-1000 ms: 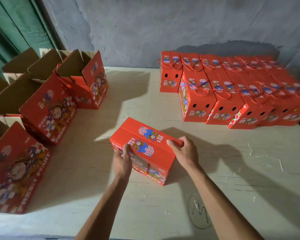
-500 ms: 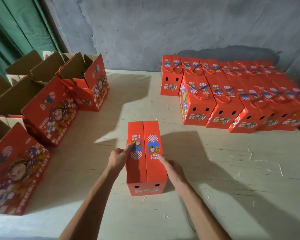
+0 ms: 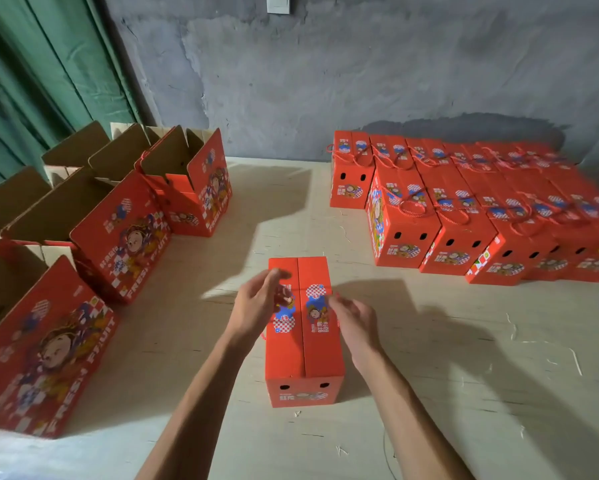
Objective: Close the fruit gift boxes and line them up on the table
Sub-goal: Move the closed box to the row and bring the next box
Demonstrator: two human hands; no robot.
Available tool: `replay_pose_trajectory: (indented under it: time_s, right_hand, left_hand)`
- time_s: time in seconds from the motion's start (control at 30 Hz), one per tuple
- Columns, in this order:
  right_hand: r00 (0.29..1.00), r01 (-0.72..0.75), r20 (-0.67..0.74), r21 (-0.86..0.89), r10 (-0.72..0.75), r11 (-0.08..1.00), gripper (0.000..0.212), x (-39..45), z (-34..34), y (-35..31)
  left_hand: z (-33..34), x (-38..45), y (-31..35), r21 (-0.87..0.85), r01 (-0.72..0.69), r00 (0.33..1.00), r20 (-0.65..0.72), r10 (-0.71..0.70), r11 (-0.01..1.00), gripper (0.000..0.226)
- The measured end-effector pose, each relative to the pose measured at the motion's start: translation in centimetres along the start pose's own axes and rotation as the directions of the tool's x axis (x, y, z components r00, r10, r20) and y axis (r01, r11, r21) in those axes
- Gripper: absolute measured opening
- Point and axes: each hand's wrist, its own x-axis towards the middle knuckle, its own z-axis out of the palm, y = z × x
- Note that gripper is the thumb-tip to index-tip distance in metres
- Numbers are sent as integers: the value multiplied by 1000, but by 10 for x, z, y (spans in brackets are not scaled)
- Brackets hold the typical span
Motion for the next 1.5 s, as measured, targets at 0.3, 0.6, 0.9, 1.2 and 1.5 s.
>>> replay_pose_trajectory:
  time_s: [0.3, 0.6, 0.9, 1.2, 1.5]
  right_hand:
    - [940, 141, 332, -152, -84, 978, 84, -4, 53, -73]
    - [989, 22, 147, -129, -3, 991, 74, 8, 72, -95]
    - [989, 149, -3, 3, -149, 989, 43, 51, 82, -148]
    - [951, 306, -22, -64, -308, 950, 24, 122, 64, -228]
    - [956, 293, 11, -122, -294, 948, 43, 222, 37, -248]
  left_hand:
    - [6, 12, 36, 515, -363, 925, 97, 368, 777, 29]
    - [5, 30, 60, 555, -370, 902, 22, 431, 745, 20]
    - [10, 54, 57, 493, -282, 952, 37, 304, 823, 32]
    - [54, 90, 38, 456, -339, 938, 100, 331, 823, 78]
    - [120, 197, 19, 429, -284, 959, 135, 250, 857, 75]
